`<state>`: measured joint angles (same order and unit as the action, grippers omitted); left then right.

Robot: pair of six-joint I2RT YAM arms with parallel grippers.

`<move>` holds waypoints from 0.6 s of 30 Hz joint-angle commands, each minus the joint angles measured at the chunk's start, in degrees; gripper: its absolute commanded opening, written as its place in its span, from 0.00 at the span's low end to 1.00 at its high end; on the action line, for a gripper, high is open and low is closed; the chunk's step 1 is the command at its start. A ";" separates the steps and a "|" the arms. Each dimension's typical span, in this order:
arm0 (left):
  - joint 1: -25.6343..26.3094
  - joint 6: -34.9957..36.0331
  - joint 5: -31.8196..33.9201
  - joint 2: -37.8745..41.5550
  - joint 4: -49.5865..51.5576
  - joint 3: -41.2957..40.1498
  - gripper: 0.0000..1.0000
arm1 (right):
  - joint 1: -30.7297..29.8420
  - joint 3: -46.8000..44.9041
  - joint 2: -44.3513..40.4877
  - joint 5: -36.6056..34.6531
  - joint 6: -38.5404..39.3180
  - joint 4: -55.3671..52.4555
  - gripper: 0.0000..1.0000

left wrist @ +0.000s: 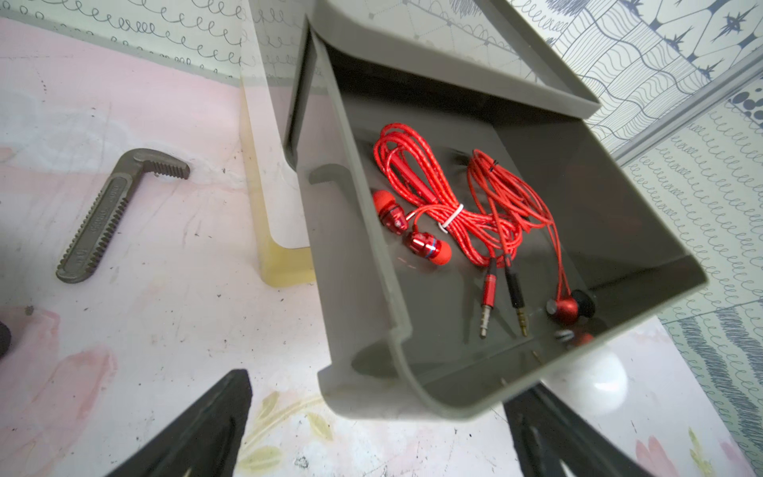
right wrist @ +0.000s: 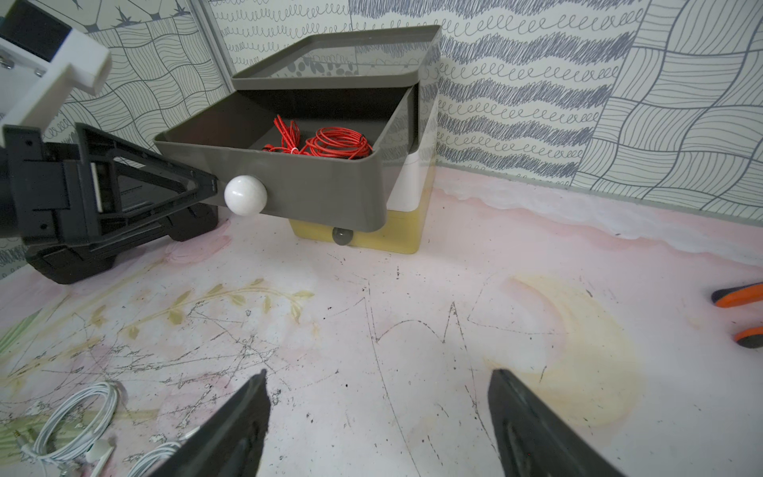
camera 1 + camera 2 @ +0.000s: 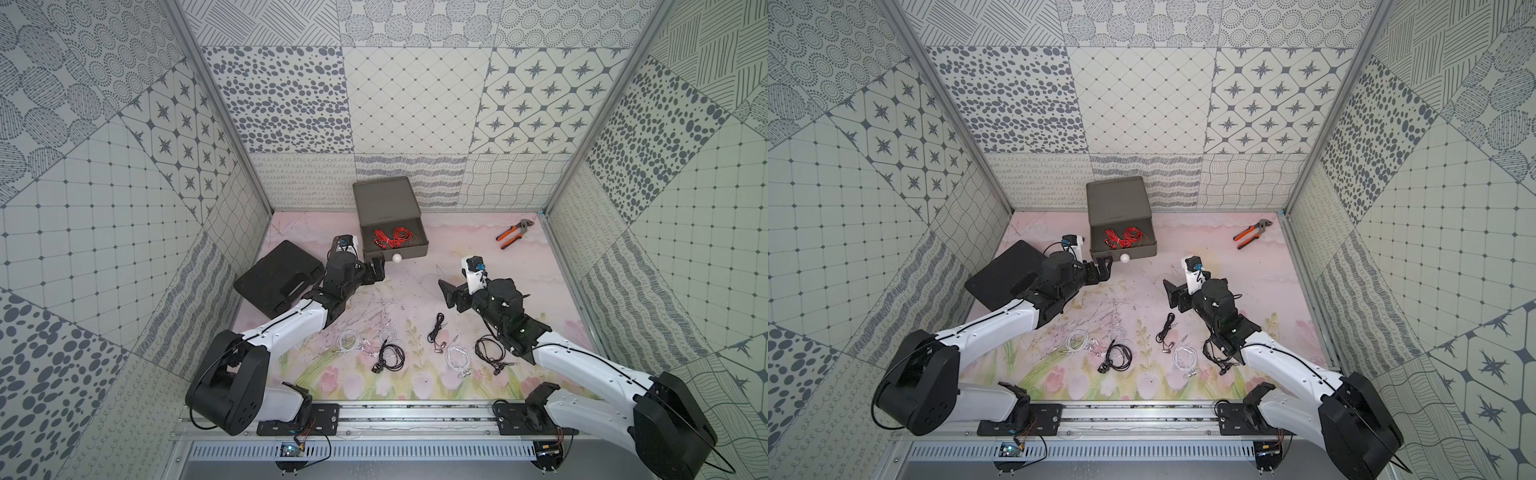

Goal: Place the wired earphones into the drawer by color
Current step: Close the drawer in the storage box.

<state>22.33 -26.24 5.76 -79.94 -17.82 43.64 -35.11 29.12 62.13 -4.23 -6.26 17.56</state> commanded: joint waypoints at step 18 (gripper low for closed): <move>0.00 2.84 3.89 -6.28 -6.55 6.96 0.99 | 0.10 -0.09 -0.49 0.70 -0.09 2.48 0.86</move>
<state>22.33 -25.15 7.73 -84.99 -19.97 48.84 -35.11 29.12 62.13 -4.08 -6.42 17.58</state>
